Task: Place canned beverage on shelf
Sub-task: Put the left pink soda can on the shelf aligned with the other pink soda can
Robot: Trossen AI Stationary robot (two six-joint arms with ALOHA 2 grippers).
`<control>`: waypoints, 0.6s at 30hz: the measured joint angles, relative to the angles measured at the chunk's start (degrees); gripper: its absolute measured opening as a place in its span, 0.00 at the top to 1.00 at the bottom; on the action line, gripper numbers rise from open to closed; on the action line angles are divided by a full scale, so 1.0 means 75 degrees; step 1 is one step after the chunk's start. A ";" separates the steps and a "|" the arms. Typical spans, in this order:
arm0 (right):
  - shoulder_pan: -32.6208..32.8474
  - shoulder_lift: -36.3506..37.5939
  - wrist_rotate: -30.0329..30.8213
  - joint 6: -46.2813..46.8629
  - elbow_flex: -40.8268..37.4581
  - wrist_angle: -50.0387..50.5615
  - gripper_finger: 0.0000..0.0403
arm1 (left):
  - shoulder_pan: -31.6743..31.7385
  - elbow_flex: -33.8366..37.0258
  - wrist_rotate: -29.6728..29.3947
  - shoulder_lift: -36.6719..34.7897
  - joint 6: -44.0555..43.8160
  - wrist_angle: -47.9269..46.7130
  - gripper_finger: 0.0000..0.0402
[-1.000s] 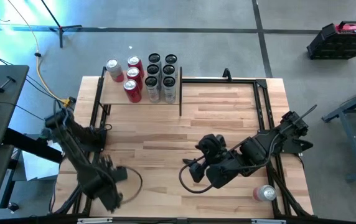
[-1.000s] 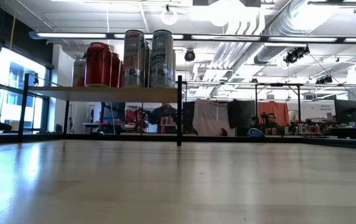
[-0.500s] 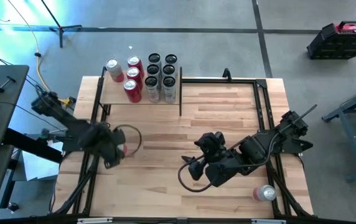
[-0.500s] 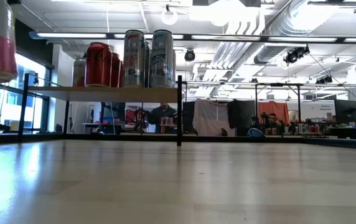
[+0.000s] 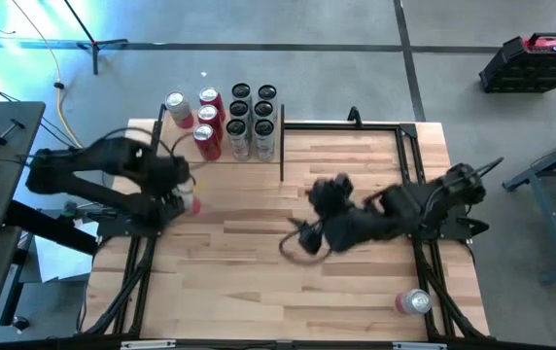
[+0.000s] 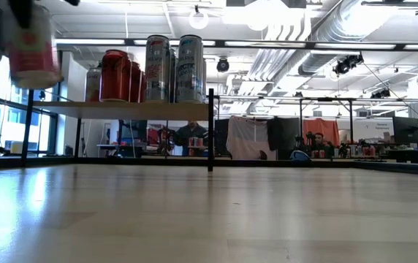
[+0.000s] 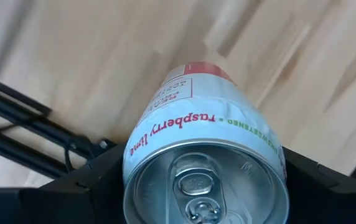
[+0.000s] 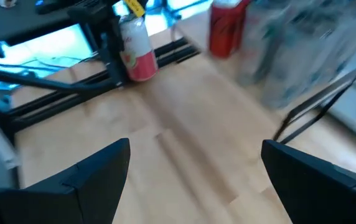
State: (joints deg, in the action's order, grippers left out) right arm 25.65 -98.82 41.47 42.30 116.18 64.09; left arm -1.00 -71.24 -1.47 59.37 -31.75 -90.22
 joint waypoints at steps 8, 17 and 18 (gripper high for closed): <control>-0.1353 0.1011 -0.0493 -0.2197 0.0003 -0.0008 0.14 | 0.2037 -0.0771 -0.0271 0.0372 0.1240 0.0026 0.29; -0.2446 0.1965 -0.1401 -0.3583 0.0003 0.0006 0.14 | 0.3451 -0.1176 -0.0073 0.0681 0.2222 0.0029 0.29; -0.2512 0.2045 -0.1422 -0.3657 0.0003 0.0036 0.14 | 0.3590 -0.1181 -0.0119 0.0670 0.2357 0.0029 0.29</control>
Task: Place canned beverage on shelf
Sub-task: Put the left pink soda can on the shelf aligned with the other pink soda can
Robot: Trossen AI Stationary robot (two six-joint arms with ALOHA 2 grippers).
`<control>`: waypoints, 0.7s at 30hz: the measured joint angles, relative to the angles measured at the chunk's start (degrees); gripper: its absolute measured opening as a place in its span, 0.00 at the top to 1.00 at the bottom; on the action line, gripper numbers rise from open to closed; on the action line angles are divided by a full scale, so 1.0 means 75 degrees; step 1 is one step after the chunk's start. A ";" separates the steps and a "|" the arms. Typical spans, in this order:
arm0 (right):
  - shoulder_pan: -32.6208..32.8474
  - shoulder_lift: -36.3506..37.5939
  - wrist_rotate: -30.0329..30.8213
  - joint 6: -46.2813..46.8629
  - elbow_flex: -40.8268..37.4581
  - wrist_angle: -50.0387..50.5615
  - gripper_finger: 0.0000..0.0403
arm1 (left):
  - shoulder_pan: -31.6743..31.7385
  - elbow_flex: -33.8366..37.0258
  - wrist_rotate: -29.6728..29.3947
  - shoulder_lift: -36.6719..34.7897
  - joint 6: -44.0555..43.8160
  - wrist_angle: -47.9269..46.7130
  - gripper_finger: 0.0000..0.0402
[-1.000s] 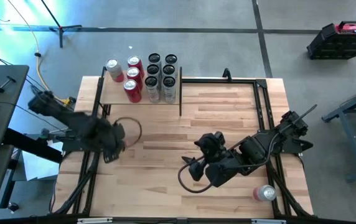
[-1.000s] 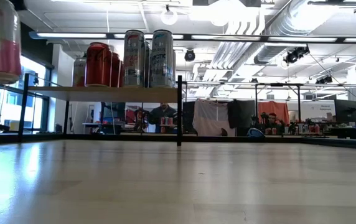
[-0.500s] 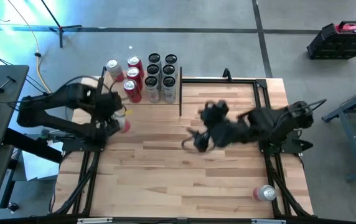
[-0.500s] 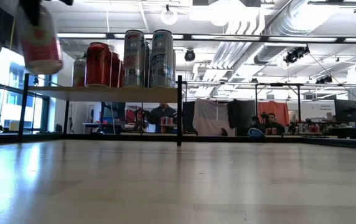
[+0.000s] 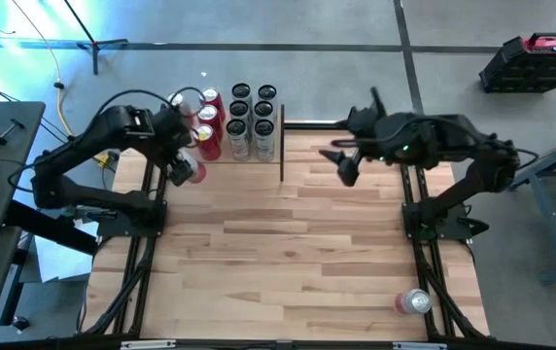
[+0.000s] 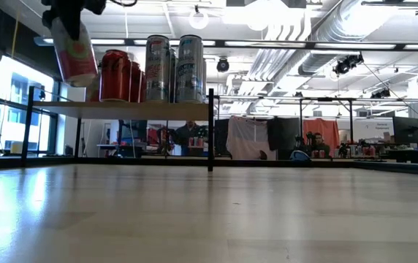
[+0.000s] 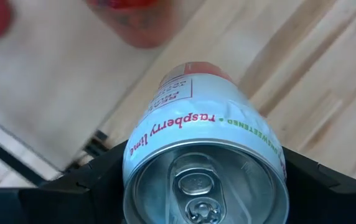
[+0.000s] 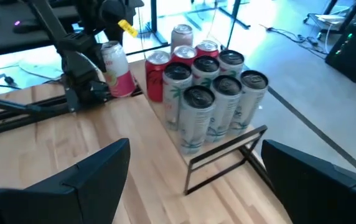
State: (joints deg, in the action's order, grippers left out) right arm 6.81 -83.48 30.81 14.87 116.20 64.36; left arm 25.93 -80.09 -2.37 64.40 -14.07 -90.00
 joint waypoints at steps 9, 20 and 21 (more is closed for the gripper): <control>-0.0376 0.0245 -0.0318 -0.0248 0.0003 0.0131 0.14 | 0.0753 0.0000 -0.0946 -0.0138 0.1341 -0.0003 0.29; -0.0460 -0.0203 -0.0312 0.0788 0.0003 0.0069 0.14 | 0.1765 0.0000 -0.2125 -0.0437 0.3139 -0.0006 0.29; -0.0460 -0.0282 -0.0315 0.0853 0.0003 0.0050 0.14 | 0.1903 0.0023 -0.2134 -0.0426 0.3331 0.0009 0.29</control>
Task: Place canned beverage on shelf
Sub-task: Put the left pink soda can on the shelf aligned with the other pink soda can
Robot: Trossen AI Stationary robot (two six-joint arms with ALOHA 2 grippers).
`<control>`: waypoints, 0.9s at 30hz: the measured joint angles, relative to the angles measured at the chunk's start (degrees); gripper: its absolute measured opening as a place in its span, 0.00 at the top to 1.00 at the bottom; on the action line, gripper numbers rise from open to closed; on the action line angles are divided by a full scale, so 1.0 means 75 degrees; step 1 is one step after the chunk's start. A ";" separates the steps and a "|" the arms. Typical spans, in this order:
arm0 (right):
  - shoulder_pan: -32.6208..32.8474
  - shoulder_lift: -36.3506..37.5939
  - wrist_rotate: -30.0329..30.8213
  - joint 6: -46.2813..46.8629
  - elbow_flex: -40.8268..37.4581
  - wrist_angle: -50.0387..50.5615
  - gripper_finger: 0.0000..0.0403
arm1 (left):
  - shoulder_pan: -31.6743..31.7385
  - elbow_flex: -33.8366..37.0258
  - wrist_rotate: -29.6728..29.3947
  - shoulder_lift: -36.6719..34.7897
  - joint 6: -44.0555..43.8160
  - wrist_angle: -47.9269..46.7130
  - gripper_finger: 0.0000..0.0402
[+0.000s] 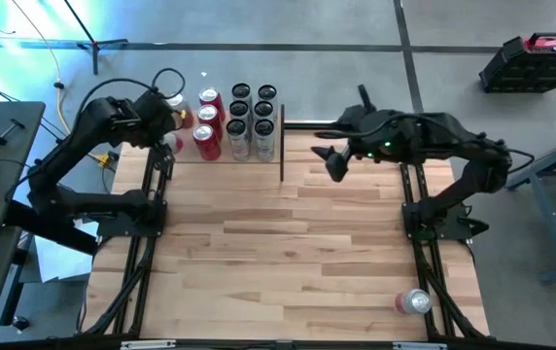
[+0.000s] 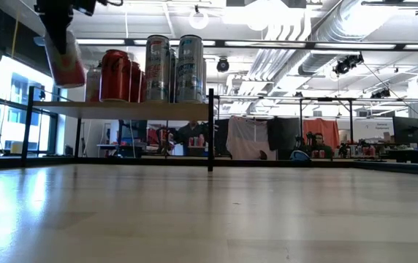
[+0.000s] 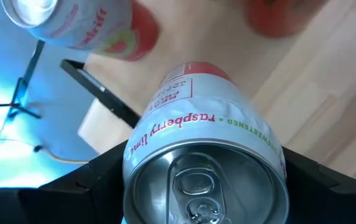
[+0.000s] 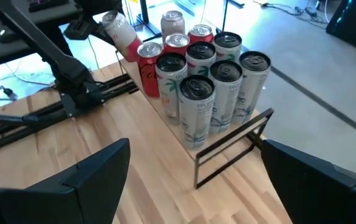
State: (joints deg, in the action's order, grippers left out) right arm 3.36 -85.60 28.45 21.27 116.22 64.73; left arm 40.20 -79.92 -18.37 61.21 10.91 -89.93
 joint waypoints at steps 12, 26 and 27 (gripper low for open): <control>0.0000 -0.0618 0.0035 -0.0010 0.0000 -0.1129 0.14 | 0.0736 0.0222 0.0376 0.0327 0.0785 0.0048 0.29; 0.0172 -0.0633 0.0003 -0.0108 -0.0003 -0.1358 0.14 | 0.1155 0.0225 0.0411 0.0933 0.0881 0.0263 0.28; 0.0190 -0.0633 0.0003 -0.0121 -0.0003 -0.1358 0.14 | 0.1155 0.0225 0.0420 0.0936 0.0881 0.0292 0.28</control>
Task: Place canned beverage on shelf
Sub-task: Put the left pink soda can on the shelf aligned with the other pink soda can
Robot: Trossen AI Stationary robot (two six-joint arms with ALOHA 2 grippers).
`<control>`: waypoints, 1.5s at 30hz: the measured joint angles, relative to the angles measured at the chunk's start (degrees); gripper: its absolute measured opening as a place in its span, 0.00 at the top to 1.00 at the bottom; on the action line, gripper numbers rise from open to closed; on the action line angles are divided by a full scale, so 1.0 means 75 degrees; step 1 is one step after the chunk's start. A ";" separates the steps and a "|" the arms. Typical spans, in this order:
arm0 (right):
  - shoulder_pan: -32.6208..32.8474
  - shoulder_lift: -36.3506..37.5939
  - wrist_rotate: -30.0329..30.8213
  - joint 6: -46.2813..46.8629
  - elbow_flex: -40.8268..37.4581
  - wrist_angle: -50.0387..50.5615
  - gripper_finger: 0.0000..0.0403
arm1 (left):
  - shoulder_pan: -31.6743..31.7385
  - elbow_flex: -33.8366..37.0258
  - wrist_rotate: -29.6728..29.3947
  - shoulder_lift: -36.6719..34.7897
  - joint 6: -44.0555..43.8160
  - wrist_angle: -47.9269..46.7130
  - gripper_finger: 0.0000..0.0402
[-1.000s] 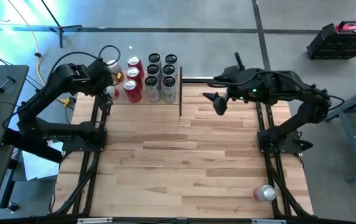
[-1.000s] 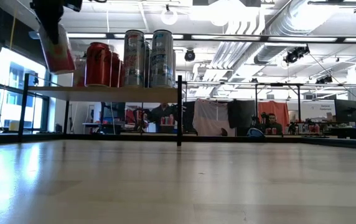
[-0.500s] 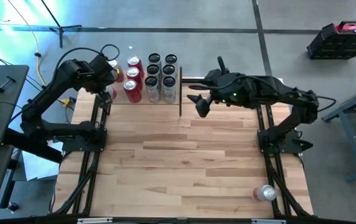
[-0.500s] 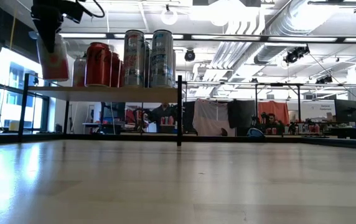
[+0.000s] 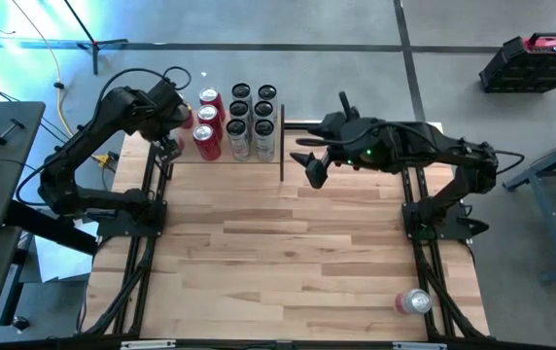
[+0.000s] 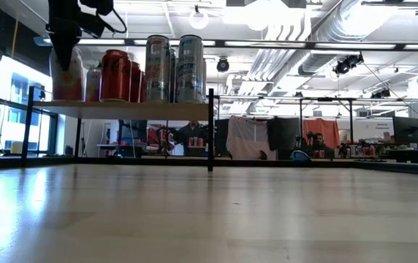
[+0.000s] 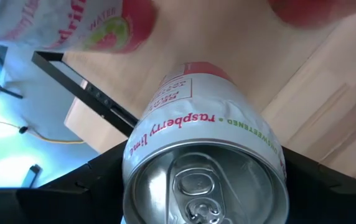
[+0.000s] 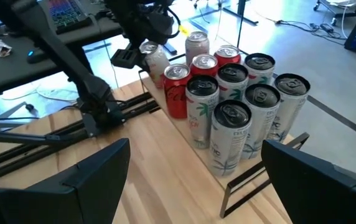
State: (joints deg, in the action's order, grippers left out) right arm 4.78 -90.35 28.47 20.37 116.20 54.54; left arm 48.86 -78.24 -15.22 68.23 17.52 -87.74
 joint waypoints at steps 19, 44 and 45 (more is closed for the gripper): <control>0.0168 0.0000 0.0003 -0.0182 0.0000 0.0064 0.14 | 0.0000 0.0006 -0.0054 -0.0003 -0.0329 0.0155 0.17; 0.0168 0.0000 0.0003 -0.0155 0.0000 0.0259 0.14 | -0.0020 0.0006 0.0157 -0.0003 -0.0789 0.0642 0.17; 0.0168 0.0000 0.0003 -0.0155 0.0000 0.0259 0.14 | -0.0017 0.0006 0.0157 -0.0003 -0.0811 0.0683 0.17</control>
State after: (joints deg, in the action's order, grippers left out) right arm 6.04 -90.35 28.49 19.20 116.20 56.49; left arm 48.73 -78.19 -14.04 68.20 11.44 -82.62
